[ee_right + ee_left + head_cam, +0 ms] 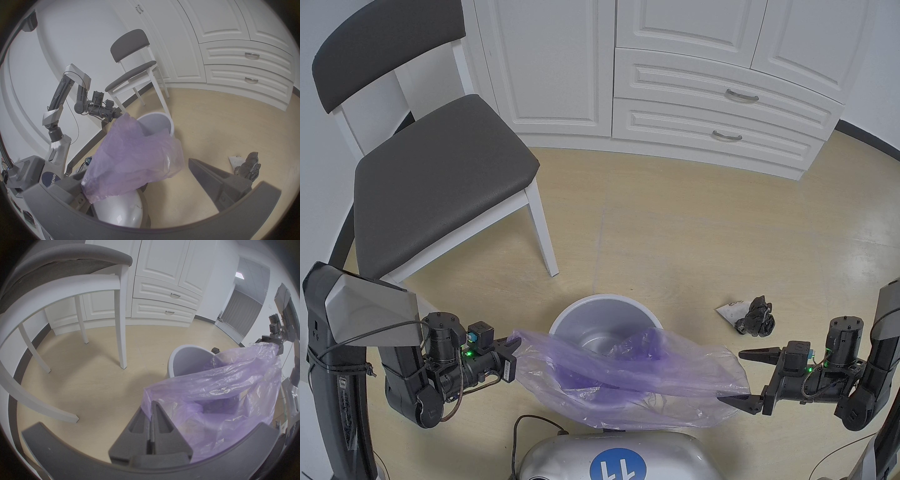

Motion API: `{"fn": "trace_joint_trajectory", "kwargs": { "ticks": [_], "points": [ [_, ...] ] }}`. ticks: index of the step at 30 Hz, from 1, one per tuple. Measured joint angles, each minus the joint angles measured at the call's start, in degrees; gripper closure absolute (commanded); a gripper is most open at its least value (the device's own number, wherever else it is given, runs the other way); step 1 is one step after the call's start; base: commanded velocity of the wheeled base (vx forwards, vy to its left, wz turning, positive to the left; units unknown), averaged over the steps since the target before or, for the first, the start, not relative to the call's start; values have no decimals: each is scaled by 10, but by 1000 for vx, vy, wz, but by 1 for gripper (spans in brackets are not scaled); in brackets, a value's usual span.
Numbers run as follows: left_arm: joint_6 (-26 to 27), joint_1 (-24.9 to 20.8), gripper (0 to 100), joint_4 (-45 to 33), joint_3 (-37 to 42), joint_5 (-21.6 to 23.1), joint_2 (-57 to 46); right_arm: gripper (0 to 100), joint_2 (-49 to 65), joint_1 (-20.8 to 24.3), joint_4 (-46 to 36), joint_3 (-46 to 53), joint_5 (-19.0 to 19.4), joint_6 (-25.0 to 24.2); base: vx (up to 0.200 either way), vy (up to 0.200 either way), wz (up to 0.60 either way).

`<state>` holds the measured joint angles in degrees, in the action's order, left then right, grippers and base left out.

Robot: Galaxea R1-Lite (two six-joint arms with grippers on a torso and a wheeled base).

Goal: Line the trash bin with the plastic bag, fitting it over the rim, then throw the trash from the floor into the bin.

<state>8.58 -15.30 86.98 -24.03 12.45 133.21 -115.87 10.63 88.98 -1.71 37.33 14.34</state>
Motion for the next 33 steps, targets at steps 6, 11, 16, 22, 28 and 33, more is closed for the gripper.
{"fn": "trace_joint_trajectory", "kwargs": {
  "ticks": [6, 11, 16, 22, 28, 33],
  "points": [
    [0, 4, 100, -1, -4, -1, 7, 0, -13, -22, 0, -1, 36, 11, 0, 0, 0],
    [1, 8, 100, -4, -7, -4, 10, 0, -16, -42, 0, -1, 64, 17, 0, 0, 0],
    [2, 10, 100, -9, -8, -5, 11, 0, -17, -61, 0, -3, 105, 23, 0, 0, 0],
    [2, 9, 100, -10, -7, -5, 10, 0, -16, -69, 0, -15, 107, 18, 0, 0, 0],
    [1, 7, 100, -6, -4, -5, 4, 0, -11, -36, 0, -30, -20, -11, 0, 0, 0],
    [0, 4, 100, -2, -1, -6, -2, 0, -9, 28, 0, -51, -187, -40, 0, 0, 0]
  ]
}}
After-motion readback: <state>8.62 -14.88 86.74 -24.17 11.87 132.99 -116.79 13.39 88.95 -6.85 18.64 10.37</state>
